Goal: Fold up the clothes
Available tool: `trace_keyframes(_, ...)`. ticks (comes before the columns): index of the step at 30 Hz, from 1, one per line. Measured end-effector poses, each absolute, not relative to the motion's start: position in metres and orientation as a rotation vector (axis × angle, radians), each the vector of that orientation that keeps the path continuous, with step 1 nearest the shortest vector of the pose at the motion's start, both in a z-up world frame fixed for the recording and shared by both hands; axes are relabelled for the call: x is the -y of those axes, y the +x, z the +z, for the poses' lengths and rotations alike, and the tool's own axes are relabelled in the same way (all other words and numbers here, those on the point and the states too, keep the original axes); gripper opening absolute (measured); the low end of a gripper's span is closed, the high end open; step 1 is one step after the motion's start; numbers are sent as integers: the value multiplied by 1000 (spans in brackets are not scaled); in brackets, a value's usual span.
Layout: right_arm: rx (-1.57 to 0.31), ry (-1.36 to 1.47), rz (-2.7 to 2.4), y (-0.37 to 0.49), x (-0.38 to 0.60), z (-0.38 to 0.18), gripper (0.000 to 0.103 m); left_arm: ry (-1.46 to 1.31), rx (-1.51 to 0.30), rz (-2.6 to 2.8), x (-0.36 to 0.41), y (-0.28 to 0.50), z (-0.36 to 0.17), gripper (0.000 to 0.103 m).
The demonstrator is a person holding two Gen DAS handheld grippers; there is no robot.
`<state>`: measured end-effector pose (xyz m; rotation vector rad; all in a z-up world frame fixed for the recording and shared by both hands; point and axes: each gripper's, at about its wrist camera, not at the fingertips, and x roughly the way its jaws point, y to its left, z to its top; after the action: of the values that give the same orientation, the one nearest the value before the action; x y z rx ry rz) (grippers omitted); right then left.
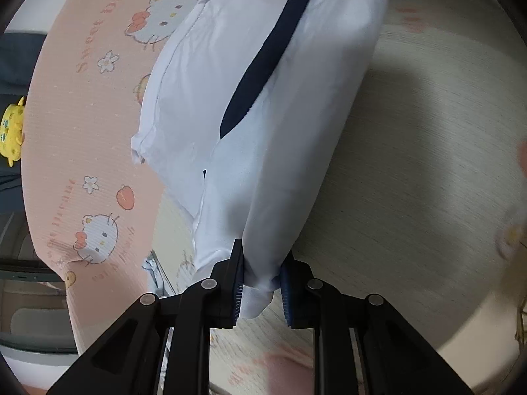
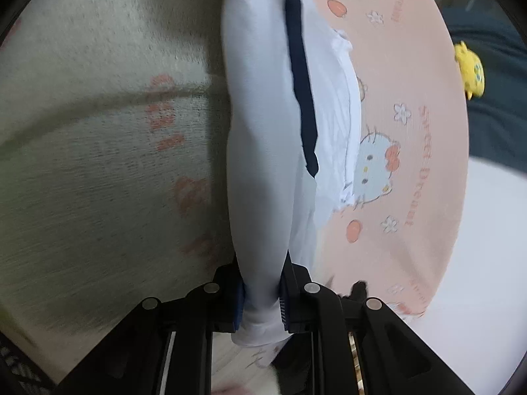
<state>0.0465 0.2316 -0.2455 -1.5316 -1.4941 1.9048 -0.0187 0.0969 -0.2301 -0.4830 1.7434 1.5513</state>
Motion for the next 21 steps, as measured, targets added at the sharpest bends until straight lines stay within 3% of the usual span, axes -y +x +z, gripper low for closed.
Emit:
trace_keyframes(11, 1554, -1596, 1935, 79, -210, -237, 15, -561, -1719, 1467, -70, 11, -216, 17)
trace_keyframes(17, 1410, -1675, 1979, 82, -208, -230, 15, -511, -1735, 1411, -57, 30, -218, 17)
trace_keyframes(21, 1433, -1689, 2000, 105, -201, -238, 15, -535, -1723, 1402, -55, 28, -219, 17)
